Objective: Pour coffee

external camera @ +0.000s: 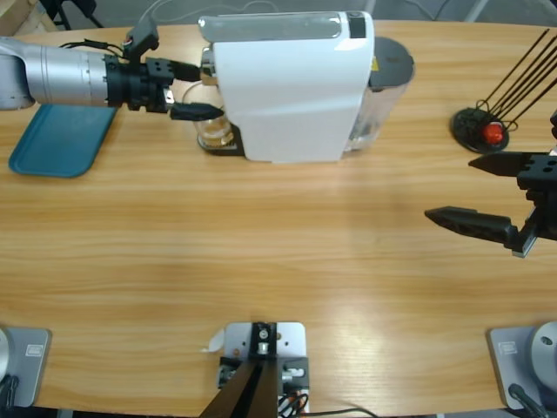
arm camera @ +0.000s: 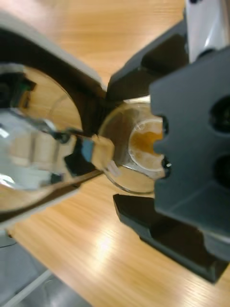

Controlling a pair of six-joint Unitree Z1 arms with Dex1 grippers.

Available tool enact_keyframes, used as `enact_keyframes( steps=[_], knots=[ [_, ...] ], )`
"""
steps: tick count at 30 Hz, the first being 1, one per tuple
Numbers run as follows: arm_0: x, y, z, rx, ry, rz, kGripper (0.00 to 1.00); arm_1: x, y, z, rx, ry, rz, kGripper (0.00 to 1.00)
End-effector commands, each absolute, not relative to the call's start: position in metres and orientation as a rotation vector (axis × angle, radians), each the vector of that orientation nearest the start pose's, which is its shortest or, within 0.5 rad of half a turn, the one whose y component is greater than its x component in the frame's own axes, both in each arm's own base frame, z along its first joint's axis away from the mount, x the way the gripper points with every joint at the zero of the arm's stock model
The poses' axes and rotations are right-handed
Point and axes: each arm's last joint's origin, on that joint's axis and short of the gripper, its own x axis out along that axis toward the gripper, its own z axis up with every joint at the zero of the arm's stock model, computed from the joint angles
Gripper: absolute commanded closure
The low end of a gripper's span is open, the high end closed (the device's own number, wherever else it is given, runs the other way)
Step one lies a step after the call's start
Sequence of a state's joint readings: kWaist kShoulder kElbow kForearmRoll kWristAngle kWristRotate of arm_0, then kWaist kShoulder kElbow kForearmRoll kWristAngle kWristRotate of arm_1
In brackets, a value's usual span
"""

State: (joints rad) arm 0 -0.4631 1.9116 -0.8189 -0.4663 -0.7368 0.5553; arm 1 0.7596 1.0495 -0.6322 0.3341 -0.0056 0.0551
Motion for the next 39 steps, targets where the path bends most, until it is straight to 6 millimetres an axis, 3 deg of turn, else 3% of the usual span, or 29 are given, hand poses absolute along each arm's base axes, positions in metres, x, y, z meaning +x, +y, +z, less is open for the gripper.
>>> enact_keyframes(
  steps=[1,3,4,5,6,7,8,25,39],
  knots=[
    [0.303,-0.182,0.177,0.334,0.345,-1.36,1.0,0.1,0.094,0.284,-0.24,0.762,0.697,0.0],
    [0.303,-0.182,0.177,0.336,0.347,-1.357,1.0,0.099,0.093,0.284,-0.239,0.76,0.697,0.0],
    [0.303,-0.181,0.177,0.339,0.35,-1.351,0.953,0.099,0.092,0.284,-0.238,0.757,0.698,0.0],
    [0.303,-0.181,0.177,0.342,0.353,-1.342,0.661,0.099,0.092,0.284,-0.237,0.756,0.698,0.0],
    [0.304,-0.18,0.177,0.341,0.355,-1.336,0.301,0.099,0.092,0.284,-0.238,0.758,0.698,0.0],
    [0.305,-0.177,0.177,0.335,0.354,-1.334,0.054,0.099,0.093,0.284,-0.239,0.76,0.697,0.0],
    [0.305,-0.175,0.177,0.332,0.35,-1.332,0.009,0.1,0.093,0.283,-0.239,0.762,0.697,0.0],
    [0.302,-0.17,0.178,0.321,0.321,-1.329,0.0,0.101,0.094,0.283,-0.245,0.766,0.702,0.0],
    [0.301,-0.18,0.172,0.399,0.395,-1.225,0.0,0.101,0.094,0.282,-0.248,0.765,0.703,0.0]
  ],
)
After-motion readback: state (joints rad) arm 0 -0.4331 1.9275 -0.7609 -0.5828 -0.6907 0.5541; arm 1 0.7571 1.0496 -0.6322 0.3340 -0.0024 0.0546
